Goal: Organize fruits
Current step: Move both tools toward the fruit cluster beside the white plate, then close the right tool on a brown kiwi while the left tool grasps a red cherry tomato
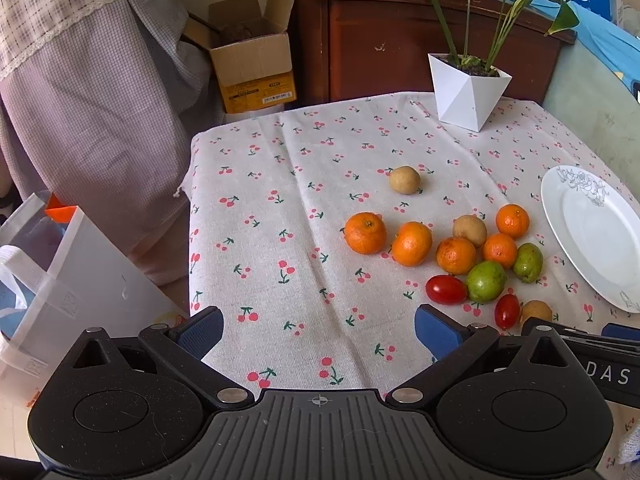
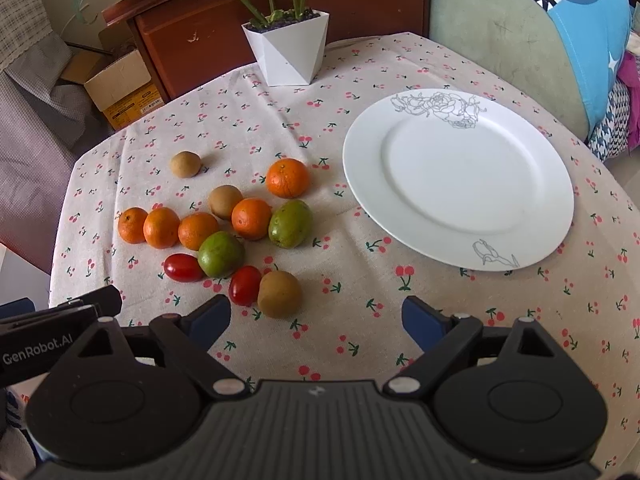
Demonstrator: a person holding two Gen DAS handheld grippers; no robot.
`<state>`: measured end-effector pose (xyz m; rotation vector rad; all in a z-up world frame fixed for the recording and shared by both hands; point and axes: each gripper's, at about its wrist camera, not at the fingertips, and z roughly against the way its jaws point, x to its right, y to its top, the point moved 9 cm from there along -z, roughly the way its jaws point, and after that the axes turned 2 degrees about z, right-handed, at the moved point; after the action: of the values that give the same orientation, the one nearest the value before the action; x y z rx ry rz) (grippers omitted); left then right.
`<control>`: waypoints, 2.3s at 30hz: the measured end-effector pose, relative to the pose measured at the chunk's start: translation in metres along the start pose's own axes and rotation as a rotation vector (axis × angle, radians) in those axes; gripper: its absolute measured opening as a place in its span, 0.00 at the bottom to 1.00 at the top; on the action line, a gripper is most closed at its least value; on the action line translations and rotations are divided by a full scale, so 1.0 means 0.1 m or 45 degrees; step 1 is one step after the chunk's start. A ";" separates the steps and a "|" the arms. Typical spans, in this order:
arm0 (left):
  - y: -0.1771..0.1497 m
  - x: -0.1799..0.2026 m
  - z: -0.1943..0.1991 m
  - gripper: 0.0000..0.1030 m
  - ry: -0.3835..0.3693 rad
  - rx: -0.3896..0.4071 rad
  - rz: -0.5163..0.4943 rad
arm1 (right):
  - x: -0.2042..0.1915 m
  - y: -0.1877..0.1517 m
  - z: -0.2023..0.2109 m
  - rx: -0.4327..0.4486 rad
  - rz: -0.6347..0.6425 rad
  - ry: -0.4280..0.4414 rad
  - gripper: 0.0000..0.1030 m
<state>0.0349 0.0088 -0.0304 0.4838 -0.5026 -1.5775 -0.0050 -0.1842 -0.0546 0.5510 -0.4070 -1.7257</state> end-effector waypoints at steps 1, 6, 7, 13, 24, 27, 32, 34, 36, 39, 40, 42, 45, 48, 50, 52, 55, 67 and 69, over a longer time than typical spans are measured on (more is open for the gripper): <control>-0.01 0.00 0.00 0.99 -0.001 0.000 0.001 | 0.00 0.00 0.00 0.003 0.005 -0.002 0.87; -0.01 0.01 0.00 0.98 -0.006 -0.004 0.000 | -0.01 0.00 0.01 0.010 0.021 -0.004 0.83; -0.01 0.01 0.00 0.98 -0.009 -0.004 -0.001 | -0.02 0.01 0.01 0.012 0.021 -0.001 0.83; -0.01 0.05 0.01 0.98 -0.023 -0.001 -0.009 | -0.03 0.01 0.01 0.018 0.027 0.009 0.79; -0.01 0.09 0.03 0.98 -0.037 0.001 -0.006 | -0.03 0.02 0.04 0.042 0.033 0.027 0.74; 0.00 0.10 0.03 0.98 -0.042 0.001 -0.006 | -0.03 0.02 0.04 0.052 0.035 0.040 0.72; -0.01 0.14 0.03 0.98 -0.055 0.006 -0.015 | -0.03 0.02 0.07 0.073 0.040 0.075 0.66; 0.00 0.15 0.04 0.98 -0.057 0.009 -0.018 | -0.01 0.03 0.09 0.089 0.035 0.103 0.64; 0.03 0.13 0.05 0.97 -0.057 0.026 -0.011 | 0.04 0.04 0.13 0.115 0.024 0.130 0.61; 0.12 0.08 0.08 0.95 -0.059 0.073 0.011 | 0.17 0.06 0.18 0.146 -0.005 0.149 0.58; 0.14 0.06 0.09 0.95 -0.057 0.082 0.020 | 0.21 0.05 0.19 0.153 -0.016 0.152 0.58; 0.17 0.03 0.08 0.92 -0.061 0.085 0.048 | 0.30 0.04 0.18 0.157 -0.041 0.153 0.50; 0.17 0.02 0.05 0.87 -0.089 0.076 0.079 | 0.41 0.02 0.15 0.146 -0.099 0.165 0.43; 0.15 0.06 0.04 0.84 -0.102 0.075 0.063 | 0.38 -0.01 0.13 0.130 -0.131 0.217 0.38; 0.15 0.08 0.04 0.81 -0.113 0.079 0.057 | 0.32 0.00 0.13 0.133 -0.132 0.264 0.37; 0.14 0.07 0.04 0.73 -0.120 0.085 0.058 | 0.21 -0.01 0.12 0.135 -0.100 0.305 0.35; 0.12 0.05 0.02 0.62 -0.137 0.078 0.058 | 0.10 -0.04 0.08 0.125 -0.047 0.315 0.33; 0.04 0.19 -0.07 0.51 -0.245 0.055 0.029 | -0.06 -0.08 -0.08 0.132 -0.016 0.336 0.23; 0.03 0.23 -0.08 0.51 -0.266 0.054 0.024 | -0.06 -0.08 -0.08 0.132 -0.018 0.343 0.23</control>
<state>0.0409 -0.0145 -0.0349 0.3466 -0.6989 -1.6107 -0.0064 -0.1763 -0.0647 0.8517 -0.3013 -1.6223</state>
